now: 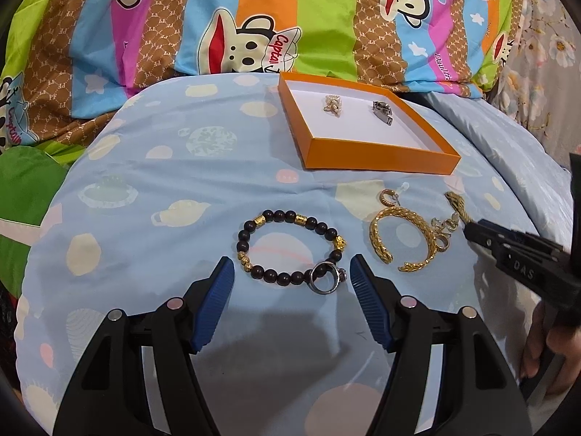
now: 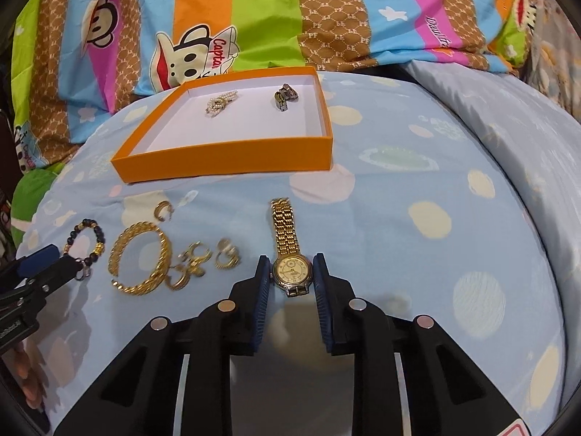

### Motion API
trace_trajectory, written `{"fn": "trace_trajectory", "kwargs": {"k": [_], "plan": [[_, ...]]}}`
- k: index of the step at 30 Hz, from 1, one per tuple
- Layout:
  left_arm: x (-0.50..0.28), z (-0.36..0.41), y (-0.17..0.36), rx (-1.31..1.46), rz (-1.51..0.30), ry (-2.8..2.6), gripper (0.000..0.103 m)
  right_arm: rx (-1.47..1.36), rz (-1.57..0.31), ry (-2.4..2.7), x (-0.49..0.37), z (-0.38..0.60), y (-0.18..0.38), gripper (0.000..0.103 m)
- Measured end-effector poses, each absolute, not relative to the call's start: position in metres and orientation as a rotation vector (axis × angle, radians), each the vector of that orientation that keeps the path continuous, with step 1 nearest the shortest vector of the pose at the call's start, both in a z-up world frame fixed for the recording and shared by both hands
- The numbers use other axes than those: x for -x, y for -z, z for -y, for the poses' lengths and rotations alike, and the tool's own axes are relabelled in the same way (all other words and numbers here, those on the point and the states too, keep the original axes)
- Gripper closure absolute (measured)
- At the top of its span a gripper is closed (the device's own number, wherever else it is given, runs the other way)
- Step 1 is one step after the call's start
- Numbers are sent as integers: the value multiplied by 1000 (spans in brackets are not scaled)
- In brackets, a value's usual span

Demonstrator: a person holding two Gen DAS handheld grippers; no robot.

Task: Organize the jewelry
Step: 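Move the right gripper to the gold watch and close on it, then grasp the gold bangle with the left gripper while the right gripper holds the gold watch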

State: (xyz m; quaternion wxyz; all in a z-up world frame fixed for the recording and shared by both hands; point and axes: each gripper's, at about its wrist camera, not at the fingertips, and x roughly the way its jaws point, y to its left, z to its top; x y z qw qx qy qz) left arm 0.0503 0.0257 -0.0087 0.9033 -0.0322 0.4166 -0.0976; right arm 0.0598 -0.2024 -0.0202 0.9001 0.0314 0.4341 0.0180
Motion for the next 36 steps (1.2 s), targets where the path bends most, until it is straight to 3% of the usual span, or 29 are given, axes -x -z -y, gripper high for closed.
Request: {"fn": "trace_trajectory", "kwargs": {"k": [9,13,15,17,18,21,36], "plan": [[-47,-30,8,101,-881,224,39,-102,-889,-22,-31,195,20,80],[-45,-22,6,91,-880,244,39,-105,-892,-30,-39,193,19,70],[-43,-16,3,82,-875,258,39,-101,-893,-27,-43,192,20,70],[-42,-9,0,69,-867,275,39,-103,-890,-19,-42,193,20,73],[-42,-5,-2,62,-864,282,38,-111,-889,-14,-42,194,20,81],[-43,12,-4,36,-867,320,32,-136,-882,-12,-40,199,20,81],[-73,68,15,-84,-919,371,33,-157,-877,-13,-38,201,20,81]]}}
